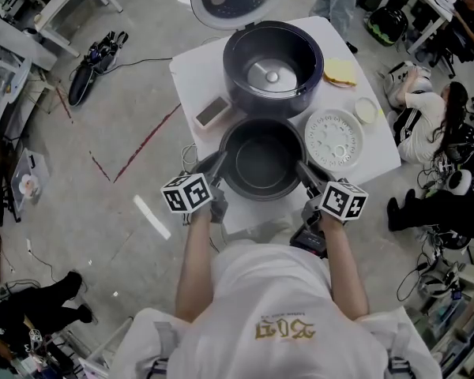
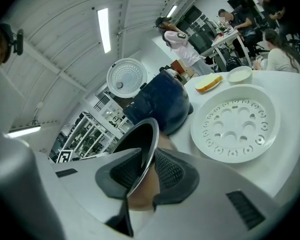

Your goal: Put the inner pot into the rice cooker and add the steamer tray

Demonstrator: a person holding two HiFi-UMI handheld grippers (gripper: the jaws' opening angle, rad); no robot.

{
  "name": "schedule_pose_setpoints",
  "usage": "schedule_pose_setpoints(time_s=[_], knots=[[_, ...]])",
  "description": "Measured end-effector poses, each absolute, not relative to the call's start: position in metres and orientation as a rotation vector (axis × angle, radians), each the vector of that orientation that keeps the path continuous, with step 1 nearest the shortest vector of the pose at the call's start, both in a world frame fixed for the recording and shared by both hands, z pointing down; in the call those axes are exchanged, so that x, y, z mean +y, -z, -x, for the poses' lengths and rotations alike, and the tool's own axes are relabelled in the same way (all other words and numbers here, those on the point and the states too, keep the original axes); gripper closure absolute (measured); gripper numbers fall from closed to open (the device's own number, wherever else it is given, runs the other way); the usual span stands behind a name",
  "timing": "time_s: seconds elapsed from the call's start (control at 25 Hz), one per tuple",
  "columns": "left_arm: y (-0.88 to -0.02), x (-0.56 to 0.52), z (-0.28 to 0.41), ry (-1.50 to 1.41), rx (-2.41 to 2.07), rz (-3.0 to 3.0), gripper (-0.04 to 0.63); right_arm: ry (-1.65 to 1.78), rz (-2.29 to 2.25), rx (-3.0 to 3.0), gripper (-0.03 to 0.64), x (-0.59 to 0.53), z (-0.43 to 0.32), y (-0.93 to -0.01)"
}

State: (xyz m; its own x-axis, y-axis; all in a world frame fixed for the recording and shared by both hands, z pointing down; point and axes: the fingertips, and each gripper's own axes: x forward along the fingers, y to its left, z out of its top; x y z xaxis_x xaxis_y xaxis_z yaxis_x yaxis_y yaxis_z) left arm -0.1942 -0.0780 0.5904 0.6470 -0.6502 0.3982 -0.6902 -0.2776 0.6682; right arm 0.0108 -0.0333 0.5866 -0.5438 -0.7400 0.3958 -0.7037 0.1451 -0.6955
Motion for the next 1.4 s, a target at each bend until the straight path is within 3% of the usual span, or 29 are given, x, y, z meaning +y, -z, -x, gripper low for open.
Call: schedule_pose_setpoints(time_s=[1.4], knots=[[-0.537,-0.053,0.212,0.079,-1.021,-2.036,0.522,1.251,1.469,2.381,0.548,-0.011,0.003,-0.530]])
